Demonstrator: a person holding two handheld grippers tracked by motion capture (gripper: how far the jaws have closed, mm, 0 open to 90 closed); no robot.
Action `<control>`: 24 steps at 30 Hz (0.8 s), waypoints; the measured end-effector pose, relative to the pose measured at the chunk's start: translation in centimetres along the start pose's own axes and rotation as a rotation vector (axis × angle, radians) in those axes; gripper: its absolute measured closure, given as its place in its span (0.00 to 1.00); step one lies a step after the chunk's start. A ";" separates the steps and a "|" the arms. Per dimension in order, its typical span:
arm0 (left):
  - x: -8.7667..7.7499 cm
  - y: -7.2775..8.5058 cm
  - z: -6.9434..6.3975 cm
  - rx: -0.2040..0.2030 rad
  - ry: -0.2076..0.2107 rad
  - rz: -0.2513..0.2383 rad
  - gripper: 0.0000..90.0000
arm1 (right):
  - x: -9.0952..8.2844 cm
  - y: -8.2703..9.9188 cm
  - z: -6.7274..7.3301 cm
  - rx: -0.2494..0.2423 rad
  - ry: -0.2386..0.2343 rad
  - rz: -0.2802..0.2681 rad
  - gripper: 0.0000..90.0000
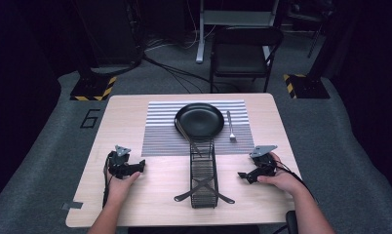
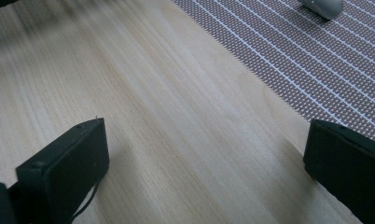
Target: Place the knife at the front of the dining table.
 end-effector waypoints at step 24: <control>0.1 -0.1 0.0 -0.005 -0.001 -0.010 0.17 | 0.0 0.0 0.0 0.000 0.000 0.000 0.00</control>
Point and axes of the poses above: each handheld gripper's, and its own axes: x roughly forward along the jaws, y roughly out of its underside, z roughly to its left, the point moved 9 cm from there along x, roughly forward along the jaws, and after that the axes turned 7 degrees about x, right-handed, at the moved point
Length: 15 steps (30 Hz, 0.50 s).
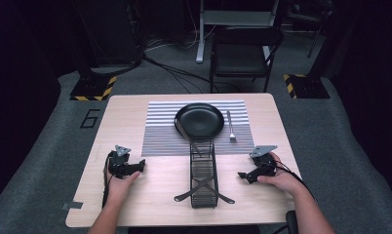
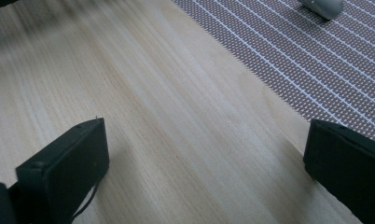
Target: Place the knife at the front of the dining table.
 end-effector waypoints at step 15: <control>-1.1 -0.8 -0.5 -0.034 0.029 -0.027 0.37 | 0.0 0.0 0.0 0.000 0.000 0.000 0.00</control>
Point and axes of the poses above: each handheld gripper's, and its own axes: x roughly forward along the jaws, y roughly out of its underside, z roughly to its left, the point moved 9 cm from there along x, roughly forward along the jaws, and after that the axes turned 7 degrees about x, right-handed, at the moved point
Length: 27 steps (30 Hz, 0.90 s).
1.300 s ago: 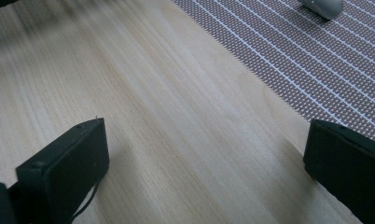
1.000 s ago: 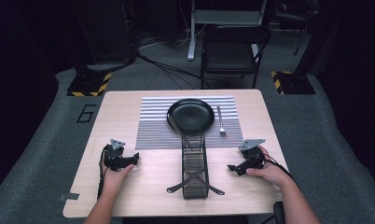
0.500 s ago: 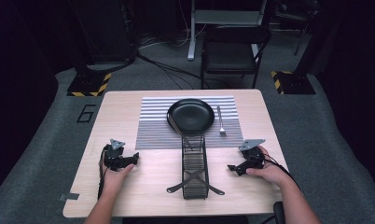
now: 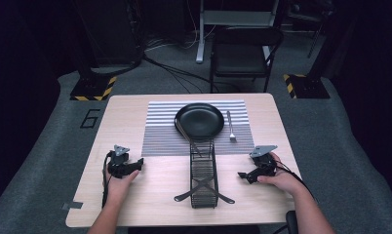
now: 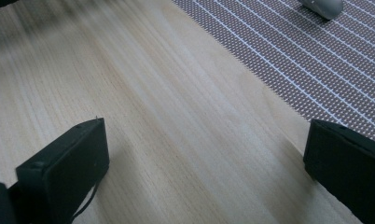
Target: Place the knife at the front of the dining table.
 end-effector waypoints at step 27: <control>-2.7 -2.0 -3.6 0.010 0.083 -0.010 0.48 | 0.0 0.0 0.0 0.002 0.001 -0.003 0.00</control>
Point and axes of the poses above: each handheld gripper's, and its own axes: x roughly forward along the jaws, y roughly out of its underside, z roughly to its left, the point moved 9 cm from there along x, roughly forward along the jaws, and after that the axes turned 7 degrees about x, right-handed, at the moved point
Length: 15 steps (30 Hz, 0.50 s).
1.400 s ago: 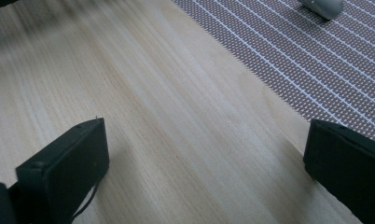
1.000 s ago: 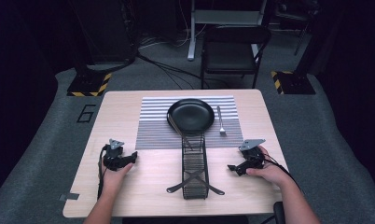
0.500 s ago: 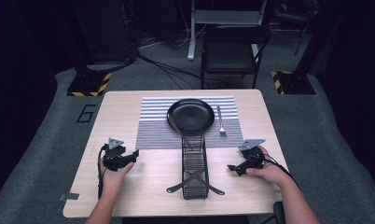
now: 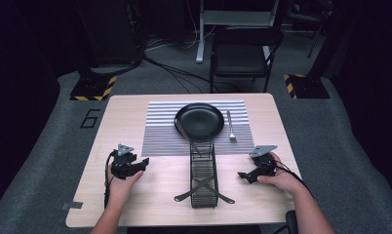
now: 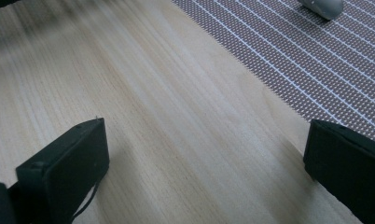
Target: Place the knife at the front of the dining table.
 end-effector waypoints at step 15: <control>-1.4 -2.5 -3.1 0.037 0.070 -0.029 0.48 | 0.0 0.0 0.0 0.000 0.001 0.000 0.00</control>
Point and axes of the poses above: each handheld gripper's, and its own axes: x roughly forward along the jaws, y roughly out of its underside, z roughly to its left, the point moved 9 cm from there along x, roughly forward along the jaws, and after that the axes turned 7 degrees about x, right-handed, at the moved point
